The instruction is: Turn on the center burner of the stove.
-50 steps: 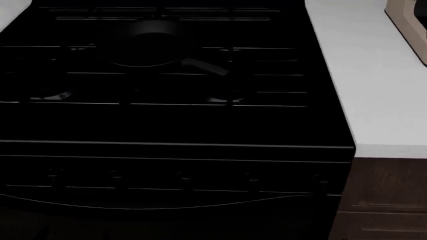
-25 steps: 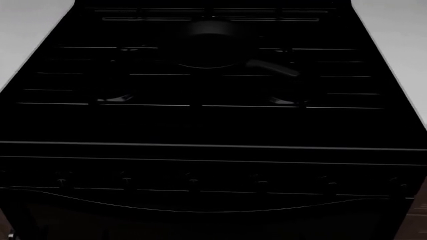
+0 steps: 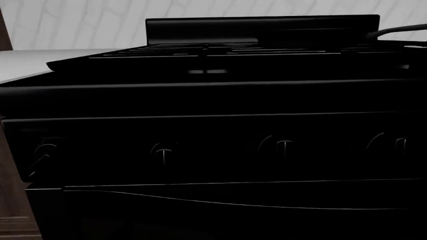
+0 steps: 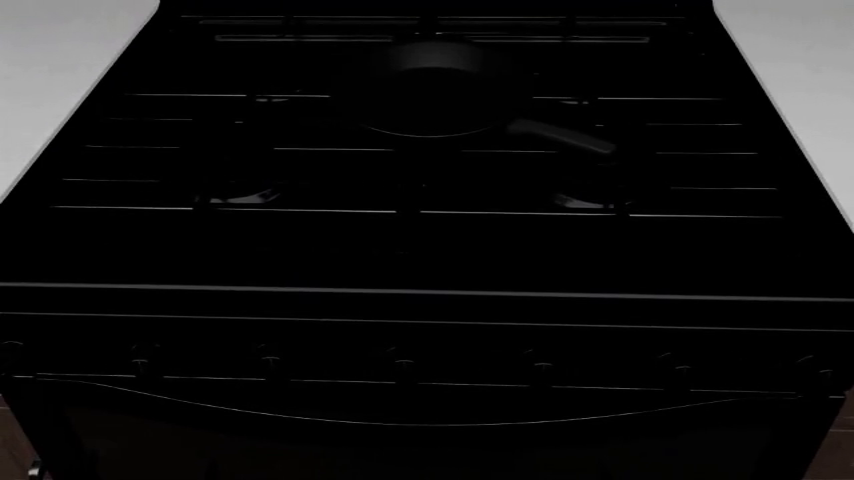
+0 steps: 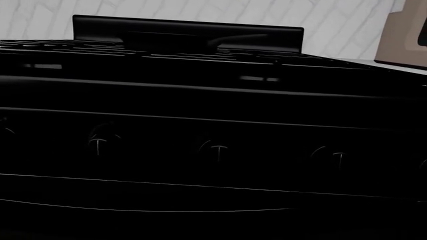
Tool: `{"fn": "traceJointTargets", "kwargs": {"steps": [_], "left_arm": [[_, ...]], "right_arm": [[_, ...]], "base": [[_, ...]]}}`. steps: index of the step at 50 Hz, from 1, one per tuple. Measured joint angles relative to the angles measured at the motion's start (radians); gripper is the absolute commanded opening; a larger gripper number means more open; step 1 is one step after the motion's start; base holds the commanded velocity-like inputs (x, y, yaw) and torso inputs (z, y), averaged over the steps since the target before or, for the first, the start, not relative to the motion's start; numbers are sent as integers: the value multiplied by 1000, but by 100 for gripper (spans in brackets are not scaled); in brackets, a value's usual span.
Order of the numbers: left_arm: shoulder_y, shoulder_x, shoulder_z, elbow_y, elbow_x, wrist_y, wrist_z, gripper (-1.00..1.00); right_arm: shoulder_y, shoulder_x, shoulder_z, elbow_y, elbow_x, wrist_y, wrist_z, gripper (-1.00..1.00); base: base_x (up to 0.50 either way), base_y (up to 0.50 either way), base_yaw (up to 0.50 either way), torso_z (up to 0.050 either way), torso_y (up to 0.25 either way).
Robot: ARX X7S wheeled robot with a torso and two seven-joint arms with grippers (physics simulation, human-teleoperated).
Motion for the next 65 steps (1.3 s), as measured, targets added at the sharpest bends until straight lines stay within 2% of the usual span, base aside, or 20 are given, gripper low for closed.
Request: {"fn": "traceJointTargets", "kwargs": {"steps": [50,65], "left_arm": [[-15,-29,38,-14,-38,5,-32,100],[-20,-36,48,-18,-44,3,-43,100]], "right_arm": [[133,6,-9,83,82,122,46,100],[226,-9,-32,209,72,90,58,100]], "base": [[0,0,0,0,0],[0,0,0,0,0]]}}
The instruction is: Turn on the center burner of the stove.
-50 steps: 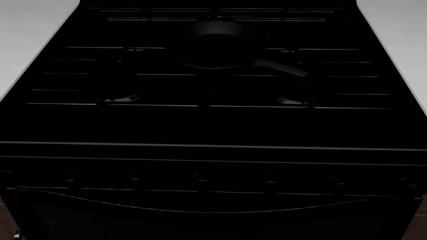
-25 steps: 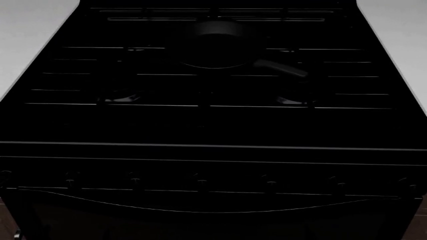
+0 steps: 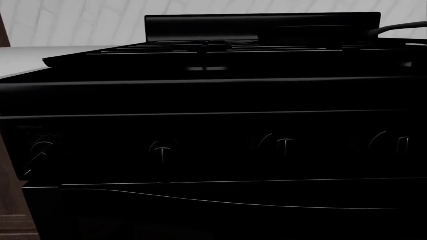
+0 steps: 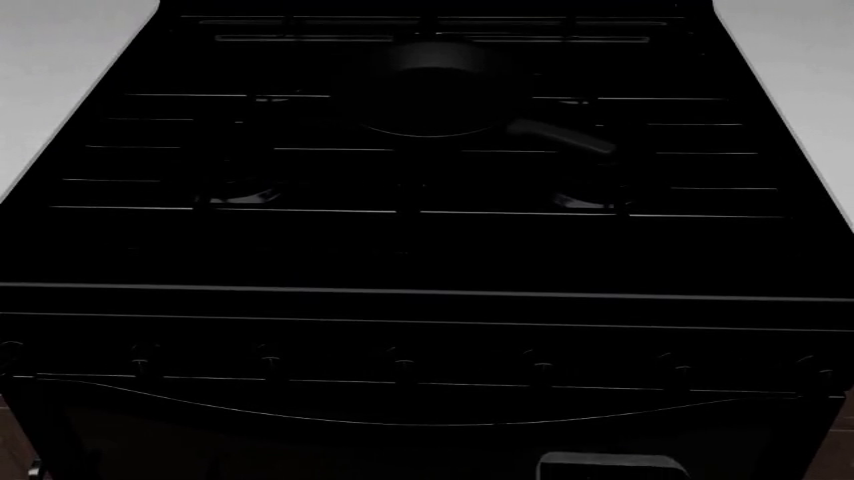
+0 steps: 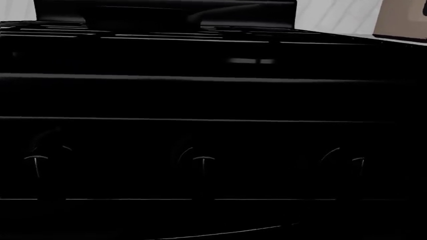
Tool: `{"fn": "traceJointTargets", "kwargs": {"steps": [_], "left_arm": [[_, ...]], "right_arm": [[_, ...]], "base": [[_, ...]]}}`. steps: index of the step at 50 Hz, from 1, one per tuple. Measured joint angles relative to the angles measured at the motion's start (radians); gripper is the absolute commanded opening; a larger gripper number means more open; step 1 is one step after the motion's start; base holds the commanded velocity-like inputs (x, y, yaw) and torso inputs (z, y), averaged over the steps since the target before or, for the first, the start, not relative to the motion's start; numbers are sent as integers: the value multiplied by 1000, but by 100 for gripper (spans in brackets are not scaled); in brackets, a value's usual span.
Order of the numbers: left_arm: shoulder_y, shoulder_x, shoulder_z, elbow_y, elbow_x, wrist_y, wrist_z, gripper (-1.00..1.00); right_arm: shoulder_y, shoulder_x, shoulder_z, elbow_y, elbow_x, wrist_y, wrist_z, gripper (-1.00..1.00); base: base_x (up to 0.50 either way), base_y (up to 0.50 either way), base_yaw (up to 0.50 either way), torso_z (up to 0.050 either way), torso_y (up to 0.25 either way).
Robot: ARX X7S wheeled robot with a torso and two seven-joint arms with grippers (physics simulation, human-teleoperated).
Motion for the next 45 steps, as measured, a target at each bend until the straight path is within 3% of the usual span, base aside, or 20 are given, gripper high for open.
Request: {"fn": "traceJointTargets", "kwargs": {"steps": [45], "left_arm": [[-6,-21,33,-4,-6,7,-28,100]], "right_arm": [[305,-49,-55,548,-4,-211,-4,100]], "base": [[0,0,0,0,0]]}}
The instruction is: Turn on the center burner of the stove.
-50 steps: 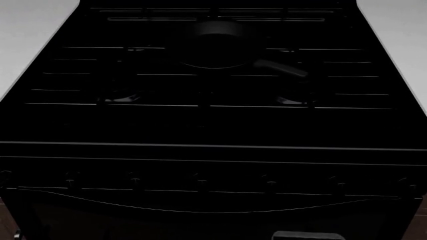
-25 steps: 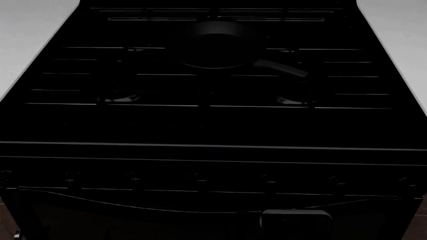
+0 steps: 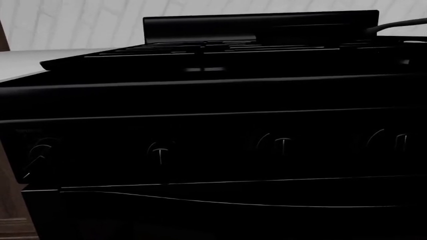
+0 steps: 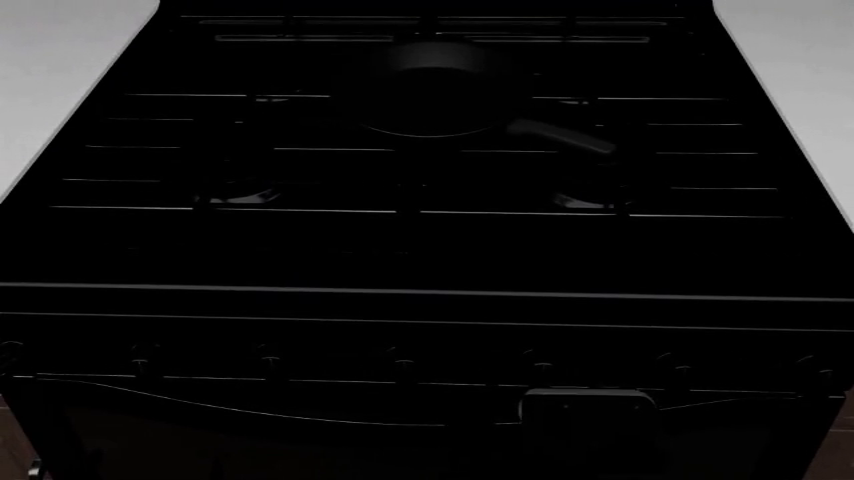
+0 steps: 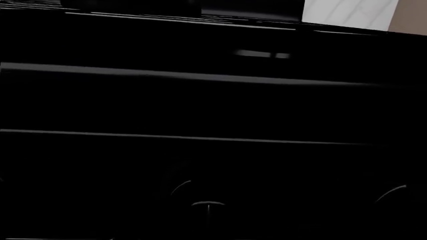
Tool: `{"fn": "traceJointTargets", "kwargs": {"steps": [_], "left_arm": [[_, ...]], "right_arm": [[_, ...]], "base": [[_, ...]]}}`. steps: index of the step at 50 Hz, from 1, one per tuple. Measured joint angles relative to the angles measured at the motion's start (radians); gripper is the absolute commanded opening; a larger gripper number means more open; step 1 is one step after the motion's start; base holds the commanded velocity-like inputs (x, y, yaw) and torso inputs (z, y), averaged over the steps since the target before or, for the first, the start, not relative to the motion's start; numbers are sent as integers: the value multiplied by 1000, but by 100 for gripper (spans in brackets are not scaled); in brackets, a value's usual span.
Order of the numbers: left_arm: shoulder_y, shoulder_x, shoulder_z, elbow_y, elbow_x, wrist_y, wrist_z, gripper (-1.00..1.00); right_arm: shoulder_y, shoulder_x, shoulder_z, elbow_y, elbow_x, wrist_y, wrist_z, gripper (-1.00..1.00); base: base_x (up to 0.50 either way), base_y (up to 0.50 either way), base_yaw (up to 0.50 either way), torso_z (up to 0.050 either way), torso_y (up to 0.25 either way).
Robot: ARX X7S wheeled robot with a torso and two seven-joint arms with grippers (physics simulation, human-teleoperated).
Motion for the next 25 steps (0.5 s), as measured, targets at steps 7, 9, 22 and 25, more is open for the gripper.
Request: {"fn": "traceJointTargets", "kwargs": {"steps": [7,9,22,25], "left_arm": [[-3,-2,3,-3,-4,0,-2,100],[-3,-3,5,-5,-4,0,-3,100],[-6,-8,12,-7,-8,1,-10,100],[-6,-9,14,-8,-9,1,-11,100]], "right_arm": [[79,-21,-4,192,7,-97,-17,100],[100,-28,-10,247,7,-130,-21,100],[153,-49,-15,435,27,-252,-35,-100],[162,-52,-14,459,39,-266,-45,-100]], "base": [[0,0,0,0,0],[0,0,0,0,0],[12,0,4,0,0],[5,0,1,0,0]]}}
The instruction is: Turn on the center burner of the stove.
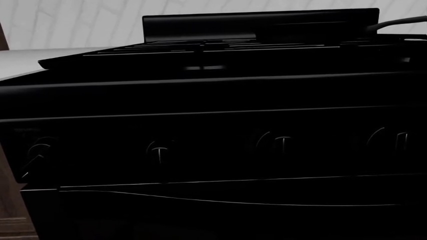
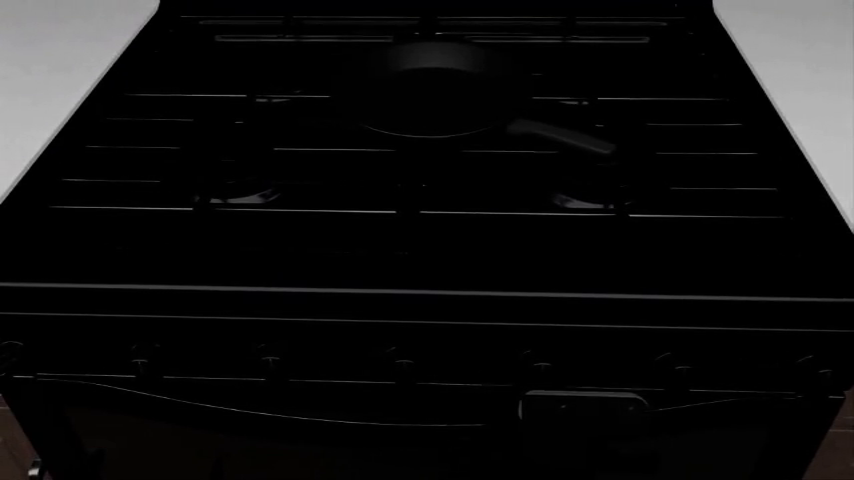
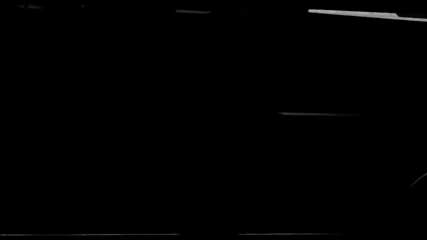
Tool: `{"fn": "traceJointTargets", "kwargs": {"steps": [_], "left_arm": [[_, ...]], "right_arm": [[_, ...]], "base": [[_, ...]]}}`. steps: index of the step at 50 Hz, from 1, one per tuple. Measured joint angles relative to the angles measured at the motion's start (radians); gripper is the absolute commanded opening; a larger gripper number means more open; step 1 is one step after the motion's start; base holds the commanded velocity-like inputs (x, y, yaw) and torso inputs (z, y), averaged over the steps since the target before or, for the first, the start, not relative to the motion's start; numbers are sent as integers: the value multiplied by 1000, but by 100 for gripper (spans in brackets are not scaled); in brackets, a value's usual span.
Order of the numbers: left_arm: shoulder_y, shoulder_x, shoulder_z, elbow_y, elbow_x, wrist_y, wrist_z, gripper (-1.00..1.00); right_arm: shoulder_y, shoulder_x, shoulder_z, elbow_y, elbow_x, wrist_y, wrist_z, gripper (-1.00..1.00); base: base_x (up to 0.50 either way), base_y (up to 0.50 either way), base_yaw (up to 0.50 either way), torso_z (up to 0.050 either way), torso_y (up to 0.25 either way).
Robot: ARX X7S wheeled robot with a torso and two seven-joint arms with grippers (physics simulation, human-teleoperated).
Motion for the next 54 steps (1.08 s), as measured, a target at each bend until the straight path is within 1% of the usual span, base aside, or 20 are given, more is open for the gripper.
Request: {"fn": "traceJointTargets", "kwargs": {"steps": [6,11,23,37,44,54], "left_arm": [[-1,-2,3,-1,-2,1,-2,100],[-2,-4,6,-2,-4,0,-4,100],[-4,-8,12,-3,-9,-1,-8,100],[-7,-13,21,-5,-11,-4,-15,100],[-8,-15,24,-5,-13,-4,-18,100],[-9,-18,29,-6,-16,-2,-22,100]], "right_arm": [[10,-1,-10,25,10,-15,-4,-100],[-5,12,-34,-27,5,28,16,-100],[-53,88,-144,-263,-90,263,102,-100],[-90,184,-275,-528,-256,562,138,-100],[-87,209,-329,-583,-333,652,142,-100],[-81,233,-383,-629,-407,730,124,-100]], "base": [[5,0,2,0,0],[2,0,1,0,0],[0,0,0,0,1],[-3,0,0,0,4],[-5,0,-1,0,3],[-6,0,0,2,3]]}}
